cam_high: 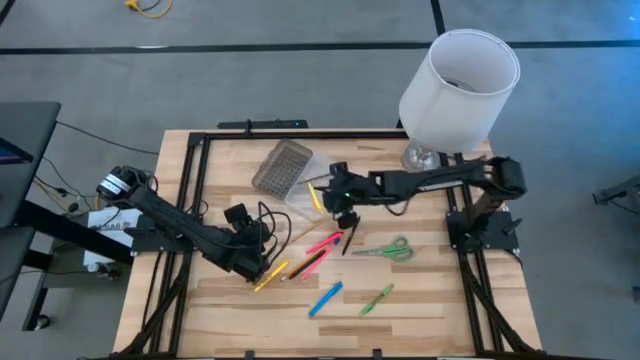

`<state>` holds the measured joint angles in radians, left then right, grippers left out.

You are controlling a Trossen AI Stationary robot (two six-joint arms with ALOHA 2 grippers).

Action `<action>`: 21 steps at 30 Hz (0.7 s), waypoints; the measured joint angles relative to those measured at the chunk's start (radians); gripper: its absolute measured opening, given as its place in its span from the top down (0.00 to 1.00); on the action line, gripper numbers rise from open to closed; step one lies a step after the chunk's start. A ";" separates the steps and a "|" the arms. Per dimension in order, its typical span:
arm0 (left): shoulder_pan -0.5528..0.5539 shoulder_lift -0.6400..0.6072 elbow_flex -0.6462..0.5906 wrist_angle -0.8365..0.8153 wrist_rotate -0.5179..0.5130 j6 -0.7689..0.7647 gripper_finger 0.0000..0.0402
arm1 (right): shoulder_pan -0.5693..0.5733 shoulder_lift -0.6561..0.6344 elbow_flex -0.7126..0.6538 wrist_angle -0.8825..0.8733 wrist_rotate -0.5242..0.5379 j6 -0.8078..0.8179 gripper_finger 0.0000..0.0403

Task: Pick & place school supplies into a supply box
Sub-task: Put the black pen into the supply box

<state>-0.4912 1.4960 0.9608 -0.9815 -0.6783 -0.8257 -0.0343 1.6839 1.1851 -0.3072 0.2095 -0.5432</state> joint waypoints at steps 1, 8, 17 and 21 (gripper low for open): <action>-0.002 0.000 -0.008 0.021 0.020 0.000 0.52 | 0.016 -0.021 0.000 -0.026 -0.036 0.030 0.65; -0.004 0.000 -0.101 0.257 0.239 -0.002 0.52 | 0.147 -0.130 -0.053 -0.089 -0.107 0.135 0.69; -0.003 0.000 -0.210 0.436 0.317 -0.083 0.52 | 0.299 -0.214 -0.162 -0.047 -0.091 0.241 0.71; -0.003 0.000 -0.228 0.454 0.318 -0.107 0.52 | 0.360 -0.237 -0.203 -0.034 -0.014 0.291 0.71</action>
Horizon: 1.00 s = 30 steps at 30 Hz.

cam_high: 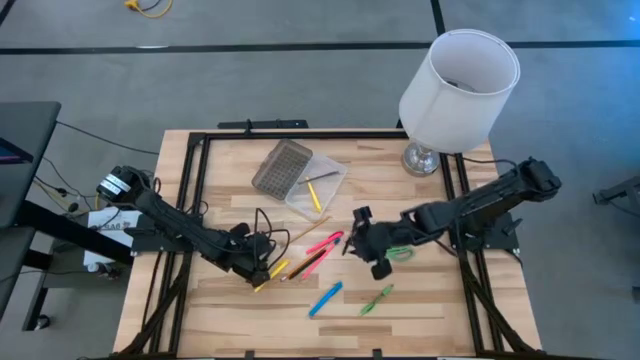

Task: Pick & place school supplies into a supply box
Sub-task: Put the black pen into the supply box

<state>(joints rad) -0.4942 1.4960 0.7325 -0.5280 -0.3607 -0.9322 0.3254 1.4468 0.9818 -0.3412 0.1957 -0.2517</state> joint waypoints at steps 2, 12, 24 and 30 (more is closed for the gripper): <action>0.000 0.000 -0.002 0.000 0.000 -0.006 0.52 | 0.024 -0.005 -0.013 -0.004 0.026 0.035 0.71; 0.029 0.067 -0.002 0.019 0.094 0.008 0.52 | 0.153 -0.004 -0.059 0.046 0.157 0.121 0.71; 0.097 0.088 0.003 -0.010 0.207 0.060 0.57 | 0.247 -0.004 -0.072 0.027 0.235 0.224 0.71; 0.132 0.088 0.004 -0.047 0.276 0.085 0.69 | 0.288 -0.004 -0.072 -0.051 0.311 0.325 0.71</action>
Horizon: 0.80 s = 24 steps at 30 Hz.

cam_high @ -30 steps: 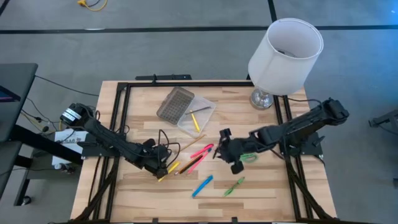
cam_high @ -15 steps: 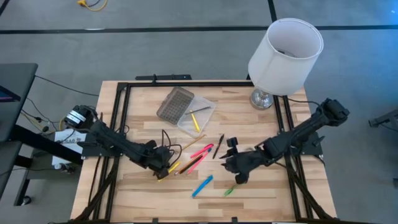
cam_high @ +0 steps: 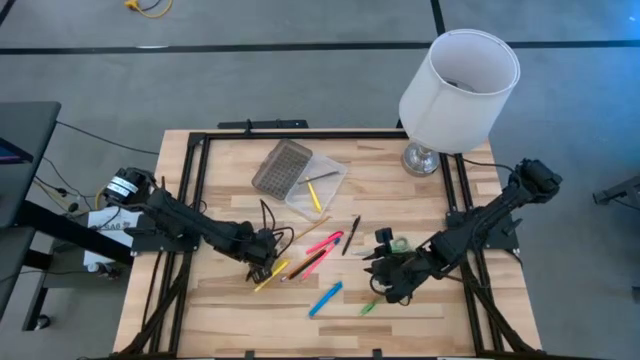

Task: Pick & place school supplies into a supply box
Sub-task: Put the black pen into the supply box

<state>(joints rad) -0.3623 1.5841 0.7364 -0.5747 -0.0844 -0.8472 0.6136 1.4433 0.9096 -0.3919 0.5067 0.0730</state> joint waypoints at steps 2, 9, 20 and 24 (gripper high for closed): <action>0.010 0.000 0.000 -0.002 0.010 0.021 0.72 | 0.009 0.000 0.000 -0.019 0.024 0.030 0.71; 0.047 0.000 -0.001 -0.007 0.054 0.077 0.83 | 0.022 0.000 0.000 -0.030 0.046 0.051 0.71; 0.056 0.000 -0.002 -0.016 0.070 0.246 0.91 | 0.009 0.000 0.001 -0.035 0.046 0.050 0.71; 0.055 0.000 -0.002 -0.016 0.057 0.288 0.90 | 0.002 0.000 0.001 -0.035 0.047 0.039 0.71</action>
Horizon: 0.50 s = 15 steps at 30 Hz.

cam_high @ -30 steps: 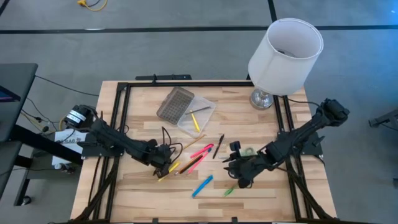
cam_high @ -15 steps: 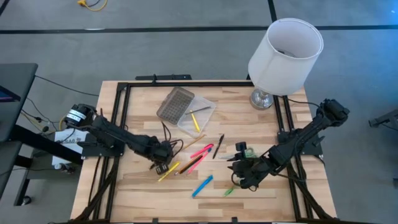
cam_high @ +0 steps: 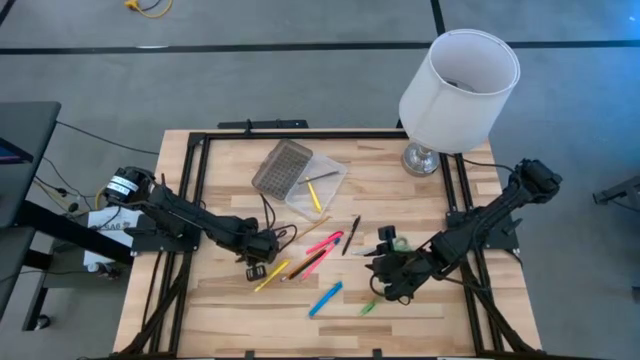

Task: Pick & place school supplies into a supply box
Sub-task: Put the black pen into the supply box

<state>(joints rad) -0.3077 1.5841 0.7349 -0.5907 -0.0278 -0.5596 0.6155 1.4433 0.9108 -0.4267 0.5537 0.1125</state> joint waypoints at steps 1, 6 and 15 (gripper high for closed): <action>0.000 0.000 0.000 0.000 -0.001 0.008 0.90 | -0.003 0.000 0.000 0.000 0.000 -0.004 0.71; 0.000 0.000 0.000 -0.001 -0.004 0.037 0.92 | -0.016 0.000 0.000 0.000 0.000 -0.007 0.71; 0.000 0.000 0.000 -0.001 -0.003 0.038 0.91 | -0.024 0.000 0.000 0.000 0.001 -0.007 0.71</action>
<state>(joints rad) -0.3080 1.5841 0.7349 -0.5920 -0.0309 -0.5217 0.5919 1.4437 0.9112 -0.4267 0.5549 0.1055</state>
